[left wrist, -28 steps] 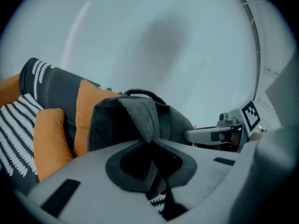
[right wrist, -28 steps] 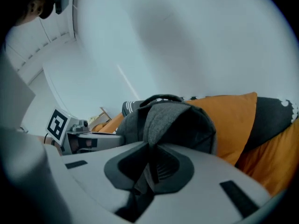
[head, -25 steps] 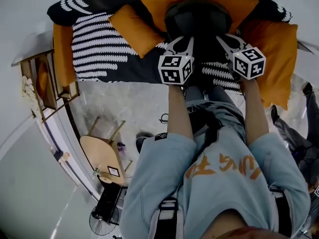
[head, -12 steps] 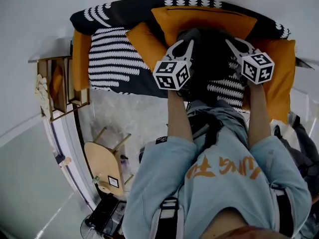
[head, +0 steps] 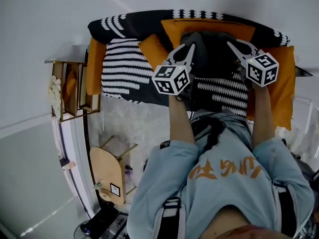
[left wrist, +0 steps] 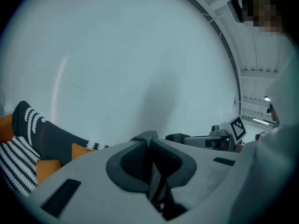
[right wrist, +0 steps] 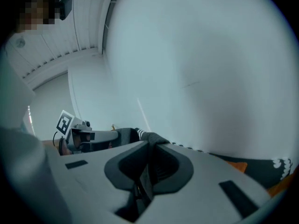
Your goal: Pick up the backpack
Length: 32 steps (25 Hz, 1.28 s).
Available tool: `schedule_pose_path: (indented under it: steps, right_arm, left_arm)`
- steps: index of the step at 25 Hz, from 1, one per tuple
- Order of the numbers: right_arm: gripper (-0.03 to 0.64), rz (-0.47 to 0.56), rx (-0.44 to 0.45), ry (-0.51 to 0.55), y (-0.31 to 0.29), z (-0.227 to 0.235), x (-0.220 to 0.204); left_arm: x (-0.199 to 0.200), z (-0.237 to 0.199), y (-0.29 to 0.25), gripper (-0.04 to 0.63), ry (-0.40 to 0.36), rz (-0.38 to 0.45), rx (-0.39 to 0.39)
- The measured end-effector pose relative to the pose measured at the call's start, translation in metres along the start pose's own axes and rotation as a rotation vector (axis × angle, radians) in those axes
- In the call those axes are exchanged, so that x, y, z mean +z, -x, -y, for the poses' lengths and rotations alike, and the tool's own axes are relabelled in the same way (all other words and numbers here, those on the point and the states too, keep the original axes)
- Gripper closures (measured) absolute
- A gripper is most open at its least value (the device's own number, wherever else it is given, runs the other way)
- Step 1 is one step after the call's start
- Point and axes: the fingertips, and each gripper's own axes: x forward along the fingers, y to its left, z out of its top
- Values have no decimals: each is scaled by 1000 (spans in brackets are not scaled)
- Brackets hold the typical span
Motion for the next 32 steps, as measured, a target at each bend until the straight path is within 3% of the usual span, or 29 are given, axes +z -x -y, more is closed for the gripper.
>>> schedule_pose_path:
  steps: [7,15,32]
  right_arm:
    - [571,183,-3,131,27,-24,82]
    - [571,357,9,208,58,-54,161]
    - [571,368,11,204,68,-65,160]
  left_arm:
    - [78,32,27,549,-110,174,17]
    - [149,63,56,549,-196,324,-9]
    - [152,75,73,549,-189,340,-23]
